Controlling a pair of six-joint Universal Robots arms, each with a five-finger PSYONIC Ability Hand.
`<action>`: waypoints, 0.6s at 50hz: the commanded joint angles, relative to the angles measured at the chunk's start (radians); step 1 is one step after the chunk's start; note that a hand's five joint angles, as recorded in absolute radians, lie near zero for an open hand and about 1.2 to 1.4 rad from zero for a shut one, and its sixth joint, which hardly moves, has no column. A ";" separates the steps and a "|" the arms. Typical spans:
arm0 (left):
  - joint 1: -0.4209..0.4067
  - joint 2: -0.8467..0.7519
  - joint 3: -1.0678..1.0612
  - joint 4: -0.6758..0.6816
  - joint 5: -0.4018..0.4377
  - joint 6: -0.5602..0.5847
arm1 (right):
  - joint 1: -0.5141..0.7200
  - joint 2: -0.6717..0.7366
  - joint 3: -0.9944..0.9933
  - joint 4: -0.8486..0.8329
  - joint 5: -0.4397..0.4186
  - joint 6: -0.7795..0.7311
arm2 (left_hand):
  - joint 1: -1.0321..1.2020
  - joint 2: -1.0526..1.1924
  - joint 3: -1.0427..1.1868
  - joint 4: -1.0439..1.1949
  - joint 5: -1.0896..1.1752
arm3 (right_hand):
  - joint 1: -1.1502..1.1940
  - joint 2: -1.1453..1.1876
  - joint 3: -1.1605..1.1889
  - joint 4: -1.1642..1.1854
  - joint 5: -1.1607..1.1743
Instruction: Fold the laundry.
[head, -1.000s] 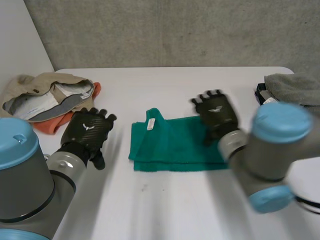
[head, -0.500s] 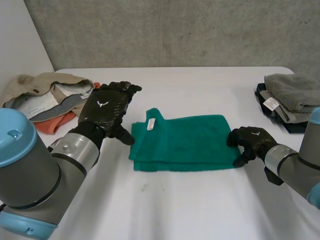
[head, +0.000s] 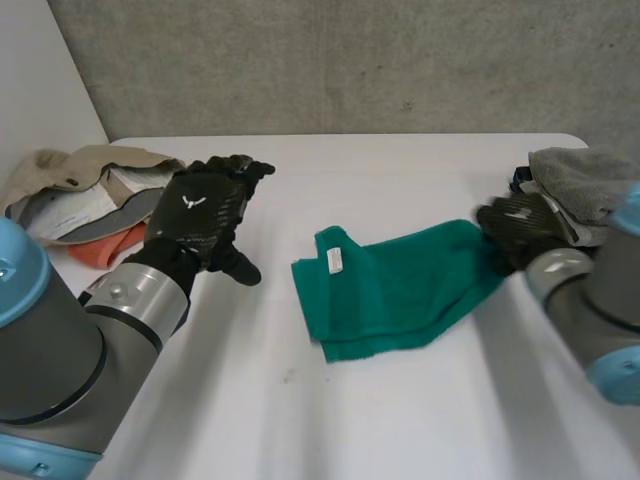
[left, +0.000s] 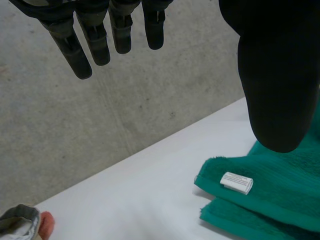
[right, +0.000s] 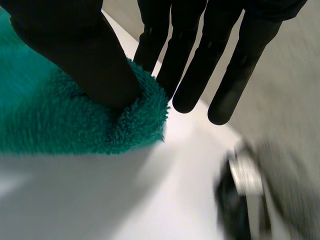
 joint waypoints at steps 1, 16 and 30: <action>0.021 0.012 0.001 0.004 -0.002 0.000 | 0.331 0.089 -0.066 -0.118 -0.108 -0.191 | -0.040 -0.035 -0.042 -0.034 -0.047 | 0.317 0.230 0.208 0.199 0.224; 0.017 -0.062 0.084 0.010 -0.012 0.003 | 0.428 0.153 -0.063 -0.080 -0.074 -0.160 | -0.031 -0.026 -0.034 -0.025 -0.038 | -0.905 -0.992 -1.013 -1.023 -0.997; -0.201 -0.482 0.545 -0.160 -0.087 -0.003 | 0.152 0.119 -0.257 0.244 -0.128 0.384 | -0.025 -0.020 -0.028 -0.019 -0.032 | -0.905 -0.992 -1.013 -1.023 -0.997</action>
